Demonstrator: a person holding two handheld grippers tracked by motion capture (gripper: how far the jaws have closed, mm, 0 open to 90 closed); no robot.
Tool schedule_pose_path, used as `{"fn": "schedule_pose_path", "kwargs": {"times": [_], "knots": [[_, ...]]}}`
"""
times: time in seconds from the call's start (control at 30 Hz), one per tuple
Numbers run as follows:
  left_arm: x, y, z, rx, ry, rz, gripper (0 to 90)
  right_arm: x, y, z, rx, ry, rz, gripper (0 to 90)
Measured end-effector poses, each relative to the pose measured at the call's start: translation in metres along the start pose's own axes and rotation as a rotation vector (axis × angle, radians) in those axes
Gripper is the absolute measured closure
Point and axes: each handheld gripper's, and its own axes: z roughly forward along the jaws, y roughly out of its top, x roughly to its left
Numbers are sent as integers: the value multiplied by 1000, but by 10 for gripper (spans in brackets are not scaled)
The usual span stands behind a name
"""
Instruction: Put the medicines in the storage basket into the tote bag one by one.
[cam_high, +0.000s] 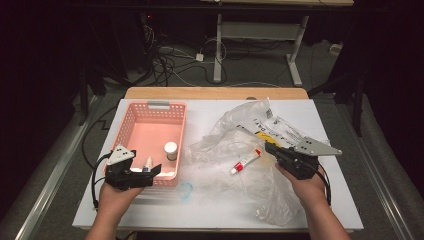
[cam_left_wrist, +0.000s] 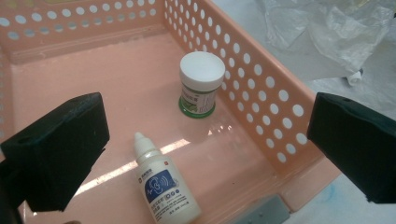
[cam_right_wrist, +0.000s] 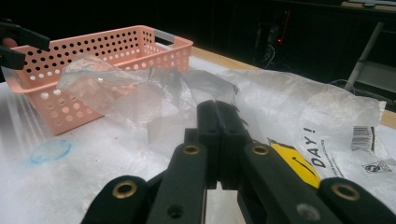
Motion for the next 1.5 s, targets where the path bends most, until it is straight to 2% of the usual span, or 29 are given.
{"fn": "schedule_pose_path", "kwargs": {"times": [0.1, 0.17, 0.4, 0.5, 0.6, 0.67, 0.83, 1.0, 1.17, 1.27, 1.37, 1.5], "knots": [[-2, 3, 1, -9, -8, 6, 0, 1, 0, 1, 2, 2, -2, 900], [-4, 9, 2, 4, -34, 0, 0, 1, 0, 1, 4, 1, -1, 900], [-10, 29, 9, -28, -41, 8, 0, 0, 2, -1, -8, 2, -4, 900], [-8, 38, 14, -37, -42, -5, 0, -1, 2, -3, -12, 0, -3, 900], [-5, 46, 19, -33, -64, -10, 0, -1, 2, -3, -11, 0, -4, 900], [-3, 53, 23, -18, -52, -1, 0, 0, 2, -3, -11, 0, -2, 900], [4, 66, 33, -5, -36, -5, 0, -1, 2, -2, -10, -1, -2, 900], [12, 76, 48, 41, -14, -12, 0, -1, 2, -3, -10, -2, 0, 900], [23, 78, 63, 117, 3, -38, 0, -1, 3, -4, -16, -3, 0, 900], [29, 77, 71, 175, -12, -55, 41, -1, 3, -5, -17, -3, 1, 900], [31, 75, 79, 241, -22, -55, 57, -1, 3, -4, -16, -3, -2, 900], [32, 75, 84, 278, -41, -46, 127, -1, 3, -4, -13, -5, -2, 900]]}}
